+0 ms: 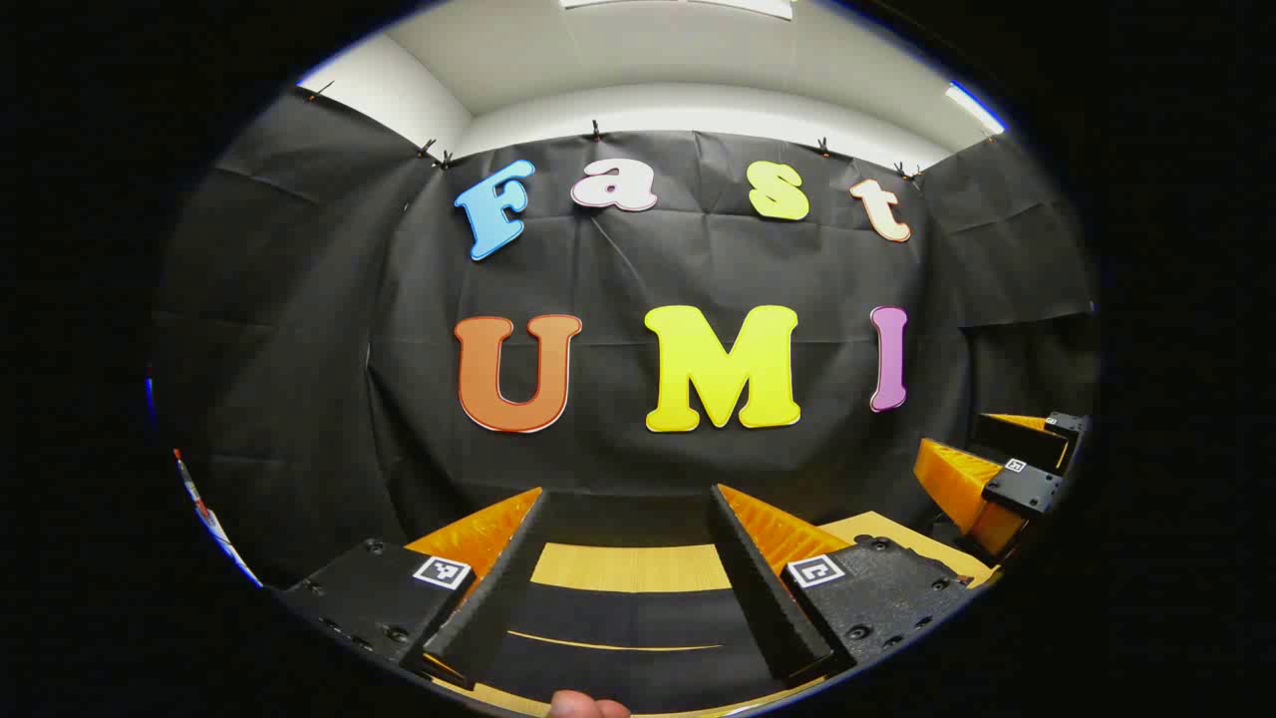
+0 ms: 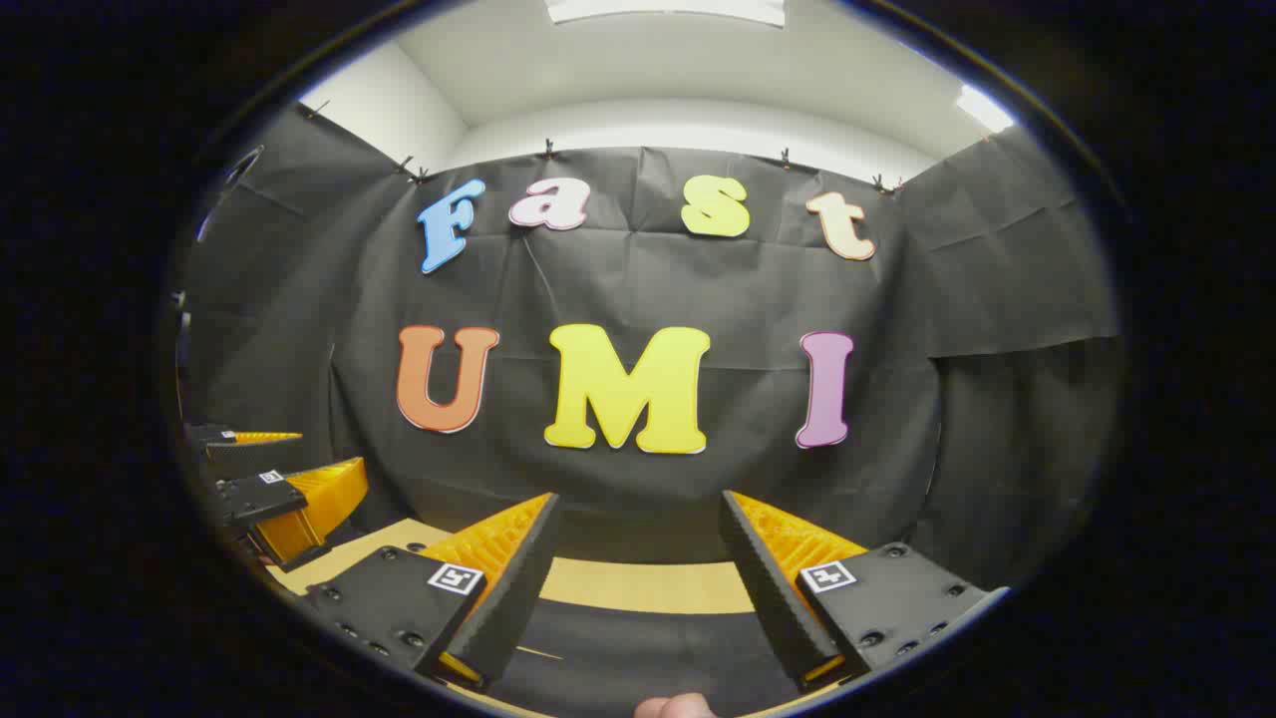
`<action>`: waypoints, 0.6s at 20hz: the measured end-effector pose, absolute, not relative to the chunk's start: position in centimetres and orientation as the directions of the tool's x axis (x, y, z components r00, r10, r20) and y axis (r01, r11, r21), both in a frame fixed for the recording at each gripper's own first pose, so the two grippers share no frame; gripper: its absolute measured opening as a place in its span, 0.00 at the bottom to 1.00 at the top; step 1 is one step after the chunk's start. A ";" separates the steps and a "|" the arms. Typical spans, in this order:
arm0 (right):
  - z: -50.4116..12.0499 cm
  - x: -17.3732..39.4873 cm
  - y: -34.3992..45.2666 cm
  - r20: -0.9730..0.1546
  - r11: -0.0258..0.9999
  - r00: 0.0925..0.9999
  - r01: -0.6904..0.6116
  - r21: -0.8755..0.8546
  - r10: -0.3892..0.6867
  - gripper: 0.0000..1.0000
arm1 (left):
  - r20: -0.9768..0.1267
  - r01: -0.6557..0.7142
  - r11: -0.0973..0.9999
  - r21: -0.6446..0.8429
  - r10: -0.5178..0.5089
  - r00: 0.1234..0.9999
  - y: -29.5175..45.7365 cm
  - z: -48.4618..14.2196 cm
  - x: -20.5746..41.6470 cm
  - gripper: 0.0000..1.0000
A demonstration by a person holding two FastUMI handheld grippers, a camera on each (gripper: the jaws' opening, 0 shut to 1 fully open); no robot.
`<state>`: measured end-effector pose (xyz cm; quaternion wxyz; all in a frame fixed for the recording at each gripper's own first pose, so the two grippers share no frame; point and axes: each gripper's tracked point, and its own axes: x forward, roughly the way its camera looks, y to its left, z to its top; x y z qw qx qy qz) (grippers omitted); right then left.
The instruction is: Grasp the waist and the cuffs of the jeans and fold them to make the two legs overlap; first hold the waist and fold one-third of the jeans toward the cuffs, then hold the cuffs and fold the remaining one-third in the same direction to finish folding.
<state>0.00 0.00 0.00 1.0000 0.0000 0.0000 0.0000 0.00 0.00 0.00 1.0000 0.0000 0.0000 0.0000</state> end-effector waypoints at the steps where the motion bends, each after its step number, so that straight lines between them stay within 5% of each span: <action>1: 0.1 0.1 -0.2 0.003 1.000 1.000 0.000 -0.002 0.000 0.96 | 0.001 0.000 1.000 0.000 0.000 1.000 -0.1 0.1 0.0 0.99; 12: 0.4 1.2 -1.0 0.016 1.000 1.000 0.006 0.014 -0.006 0.96 | 0.033 0.003 1.000 0.020 -0.004 0.999 -0.8 1.3 0.7 0.99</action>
